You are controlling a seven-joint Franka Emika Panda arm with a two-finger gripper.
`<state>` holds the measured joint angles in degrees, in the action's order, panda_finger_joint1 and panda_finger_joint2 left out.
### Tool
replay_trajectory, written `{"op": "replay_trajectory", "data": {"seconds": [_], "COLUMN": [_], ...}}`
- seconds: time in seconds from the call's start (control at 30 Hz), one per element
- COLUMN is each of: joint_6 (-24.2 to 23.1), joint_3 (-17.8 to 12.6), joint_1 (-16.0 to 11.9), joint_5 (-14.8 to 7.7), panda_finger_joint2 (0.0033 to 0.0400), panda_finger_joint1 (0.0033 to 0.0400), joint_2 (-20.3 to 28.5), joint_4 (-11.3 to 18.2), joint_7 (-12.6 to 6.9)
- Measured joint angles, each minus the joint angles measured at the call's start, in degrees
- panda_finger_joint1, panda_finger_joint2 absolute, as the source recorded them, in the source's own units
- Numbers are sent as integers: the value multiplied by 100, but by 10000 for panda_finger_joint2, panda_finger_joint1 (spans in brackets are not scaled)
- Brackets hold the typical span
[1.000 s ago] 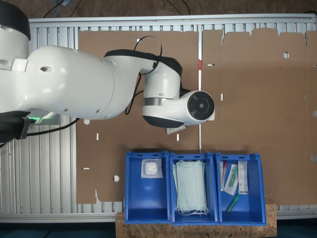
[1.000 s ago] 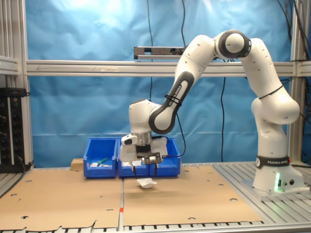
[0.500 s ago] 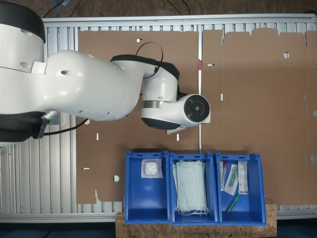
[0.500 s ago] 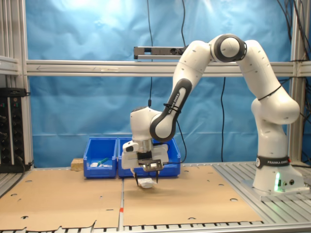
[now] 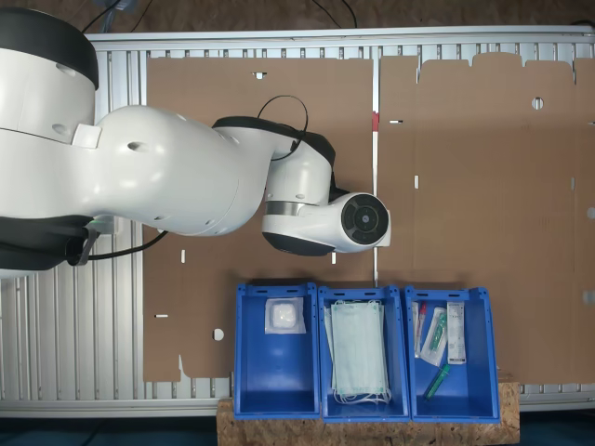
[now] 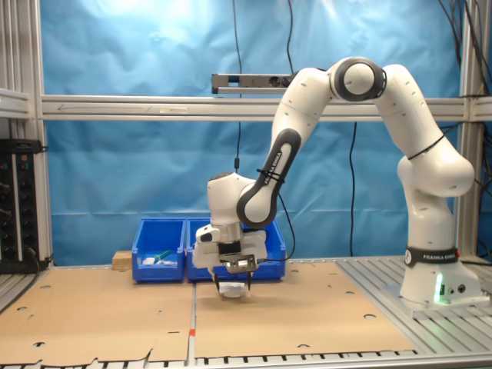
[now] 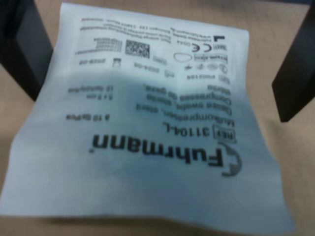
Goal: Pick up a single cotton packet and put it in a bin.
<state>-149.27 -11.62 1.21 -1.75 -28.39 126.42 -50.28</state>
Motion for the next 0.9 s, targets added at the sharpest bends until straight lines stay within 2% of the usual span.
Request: {"op": "replay_trajectory", "data": {"seconds": [0.9], "joint_6": [-82], "joint_3": [-52], "joint_1": [0], "joint_5": [0], "panda_finger_joint2": [400], "panda_finger_joint1": [400], "joint_2": [-54], "joint_4": [0], "joint_7": [0]}}
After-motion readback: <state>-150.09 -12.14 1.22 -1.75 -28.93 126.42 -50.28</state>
